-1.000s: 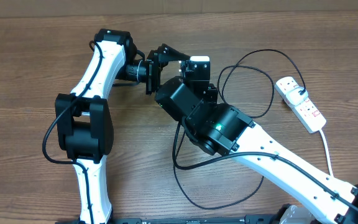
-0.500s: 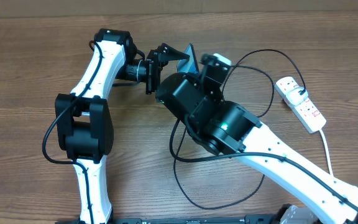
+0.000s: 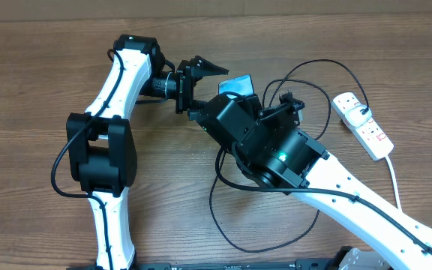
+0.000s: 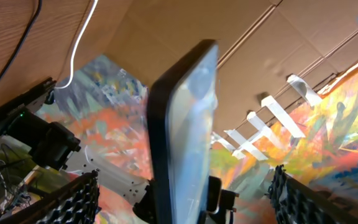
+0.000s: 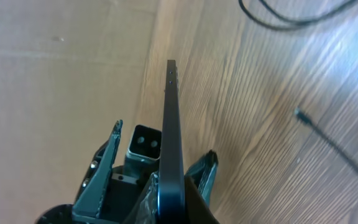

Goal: Plug charger to phone and switch on socket

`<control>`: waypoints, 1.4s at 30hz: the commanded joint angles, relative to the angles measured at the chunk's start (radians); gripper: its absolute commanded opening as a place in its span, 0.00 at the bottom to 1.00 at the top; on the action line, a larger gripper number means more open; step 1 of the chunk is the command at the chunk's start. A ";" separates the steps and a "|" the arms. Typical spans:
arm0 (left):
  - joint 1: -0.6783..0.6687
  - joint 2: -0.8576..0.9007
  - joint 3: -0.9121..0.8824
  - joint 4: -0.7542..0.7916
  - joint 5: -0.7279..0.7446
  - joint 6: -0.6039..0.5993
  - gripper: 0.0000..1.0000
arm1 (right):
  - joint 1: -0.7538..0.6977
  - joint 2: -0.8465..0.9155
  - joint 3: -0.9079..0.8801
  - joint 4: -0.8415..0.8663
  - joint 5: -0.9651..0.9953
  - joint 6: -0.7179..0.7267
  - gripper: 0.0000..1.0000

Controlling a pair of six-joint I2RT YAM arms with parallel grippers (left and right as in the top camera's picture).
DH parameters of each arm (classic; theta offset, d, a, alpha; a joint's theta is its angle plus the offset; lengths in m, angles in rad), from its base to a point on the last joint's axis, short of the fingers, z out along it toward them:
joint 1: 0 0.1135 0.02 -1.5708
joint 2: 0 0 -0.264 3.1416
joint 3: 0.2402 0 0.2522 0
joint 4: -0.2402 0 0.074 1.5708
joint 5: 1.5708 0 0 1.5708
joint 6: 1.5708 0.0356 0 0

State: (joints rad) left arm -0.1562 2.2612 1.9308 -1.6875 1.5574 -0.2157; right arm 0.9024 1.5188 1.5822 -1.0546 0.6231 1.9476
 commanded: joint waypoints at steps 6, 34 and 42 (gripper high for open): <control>0.005 0.005 0.023 -0.003 0.024 -0.062 0.77 | -0.001 -0.032 0.035 0.013 -0.034 0.214 0.06; 0.005 0.005 0.023 -0.003 0.024 -0.151 0.51 | -0.002 0.049 0.035 0.077 0.042 0.214 0.04; 0.005 0.005 0.023 -0.003 0.024 -0.151 0.40 | -0.001 0.049 0.035 0.081 0.036 0.214 0.04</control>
State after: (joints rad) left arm -0.1562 2.2612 1.9312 -1.6871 1.5604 -0.3668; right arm 0.9024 1.5799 1.5822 -0.9878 0.6174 2.0228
